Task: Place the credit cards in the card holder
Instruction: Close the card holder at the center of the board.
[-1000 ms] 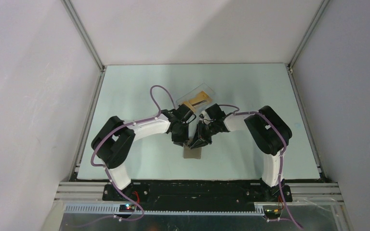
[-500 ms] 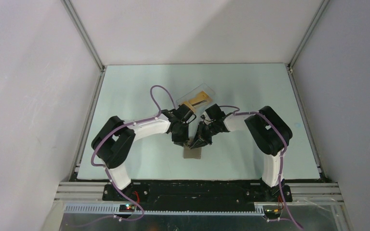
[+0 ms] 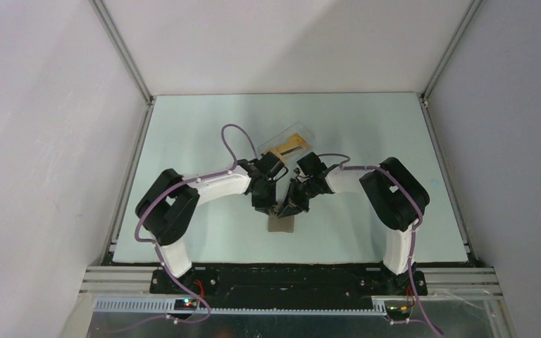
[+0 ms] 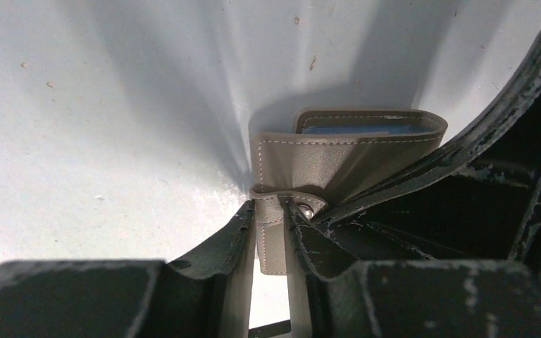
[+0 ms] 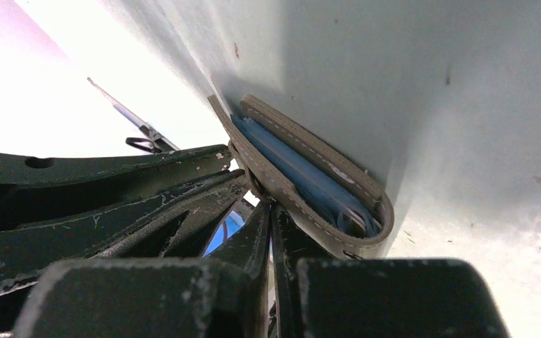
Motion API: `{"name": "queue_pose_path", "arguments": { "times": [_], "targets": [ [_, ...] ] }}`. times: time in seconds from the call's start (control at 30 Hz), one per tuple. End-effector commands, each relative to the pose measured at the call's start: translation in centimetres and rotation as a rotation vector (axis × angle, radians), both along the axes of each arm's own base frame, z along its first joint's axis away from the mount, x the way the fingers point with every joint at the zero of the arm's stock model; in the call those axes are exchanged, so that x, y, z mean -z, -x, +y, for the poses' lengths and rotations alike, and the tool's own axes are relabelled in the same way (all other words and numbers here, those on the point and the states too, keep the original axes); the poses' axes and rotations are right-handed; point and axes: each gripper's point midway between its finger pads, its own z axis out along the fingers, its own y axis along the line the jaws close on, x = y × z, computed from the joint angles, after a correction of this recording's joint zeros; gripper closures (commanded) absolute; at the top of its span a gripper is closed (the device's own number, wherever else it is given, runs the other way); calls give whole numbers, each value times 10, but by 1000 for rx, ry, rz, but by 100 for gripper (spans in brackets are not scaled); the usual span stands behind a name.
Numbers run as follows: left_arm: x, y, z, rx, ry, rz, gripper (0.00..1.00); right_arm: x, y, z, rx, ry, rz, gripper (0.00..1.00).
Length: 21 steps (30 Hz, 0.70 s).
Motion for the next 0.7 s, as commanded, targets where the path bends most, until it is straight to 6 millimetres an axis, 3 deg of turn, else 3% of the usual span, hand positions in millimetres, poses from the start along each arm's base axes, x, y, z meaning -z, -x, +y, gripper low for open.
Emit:
{"name": "queue_pose_path", "arguments": {
  "times": [0.0,0.2,0.43,0.57,0.67],
  "targets": [
    [22,18,-16,33,-15,59,74,98,0,-49,45,468,-135,96],
    [31,24,-18,45,-55,97,77,101,8,-54,14,560,-158,100],
    [53,36,-25,45,-91,170,82,93,7,-50,30,515,-185,100],
    [44,33,-29,45,-67,153,80,60,-2,-35,22,383,-266,96],
    [30,23,-29,40,-53,97,79,21,-12,-26,31,295,-340,92]
  ]
}}
